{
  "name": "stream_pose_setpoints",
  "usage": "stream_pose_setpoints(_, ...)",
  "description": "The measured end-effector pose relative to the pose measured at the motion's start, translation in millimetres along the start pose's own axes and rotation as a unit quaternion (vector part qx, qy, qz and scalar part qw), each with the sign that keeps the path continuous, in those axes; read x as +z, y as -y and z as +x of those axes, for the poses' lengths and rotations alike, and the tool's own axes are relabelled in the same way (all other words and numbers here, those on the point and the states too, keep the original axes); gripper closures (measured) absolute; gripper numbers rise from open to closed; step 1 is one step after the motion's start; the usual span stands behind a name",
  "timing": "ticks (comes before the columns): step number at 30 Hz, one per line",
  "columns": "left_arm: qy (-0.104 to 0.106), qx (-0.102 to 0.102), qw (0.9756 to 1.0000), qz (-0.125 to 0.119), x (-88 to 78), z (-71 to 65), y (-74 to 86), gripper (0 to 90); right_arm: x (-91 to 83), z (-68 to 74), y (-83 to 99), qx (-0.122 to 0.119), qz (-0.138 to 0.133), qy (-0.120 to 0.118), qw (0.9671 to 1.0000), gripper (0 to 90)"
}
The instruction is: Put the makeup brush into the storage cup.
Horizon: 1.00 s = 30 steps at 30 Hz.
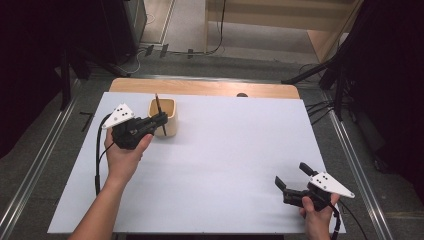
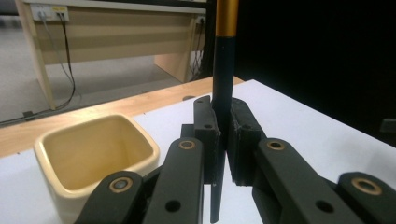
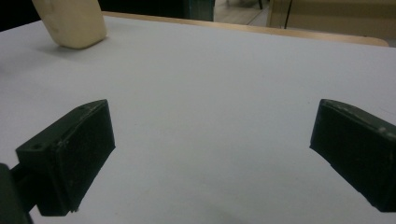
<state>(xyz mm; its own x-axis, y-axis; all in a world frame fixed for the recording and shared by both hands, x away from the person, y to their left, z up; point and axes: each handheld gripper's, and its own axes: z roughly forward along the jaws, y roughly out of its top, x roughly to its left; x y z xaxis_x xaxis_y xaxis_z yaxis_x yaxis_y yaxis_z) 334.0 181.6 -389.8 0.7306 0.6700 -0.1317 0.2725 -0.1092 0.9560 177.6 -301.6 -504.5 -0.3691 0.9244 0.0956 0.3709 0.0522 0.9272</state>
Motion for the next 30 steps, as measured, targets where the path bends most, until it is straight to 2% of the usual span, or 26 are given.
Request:
stream_pose_setpoints(10, -0.007, -0.008, 0.9999, -0.007, 9.9, 9.7, -14.2, 84.6, 1.5, 1.6, -0.1, -0.001, 0.004, -0.001, 1.0000, 0.1)
stream_pose_setpoints(19, -0.025, -0.010, 0.9995, -0.019, 19.5, 25.9, -25.9, 84.6, 3.2, 2.6, 0.0, -0.003, 0.006, -0.003, 1.0000, 0.1)
stream_pose_setpoints(27, -0.058, -0.009, 0.9979, -0.027, 33.8, 37.1, -22.3, 84.4, 3.1, 1.7, 0.2, -0.001, 0.007, -0.004, 1.0000, 0.2)
stream_pose_setpoints(30, -0.061, -0.022, 0.9975, -0.028, 38.5, 41.7, -18.4, 84.4, 3.3, 1.8, 0.3, -0.001, 0.008, -0.004, 1.0000, 0.2)
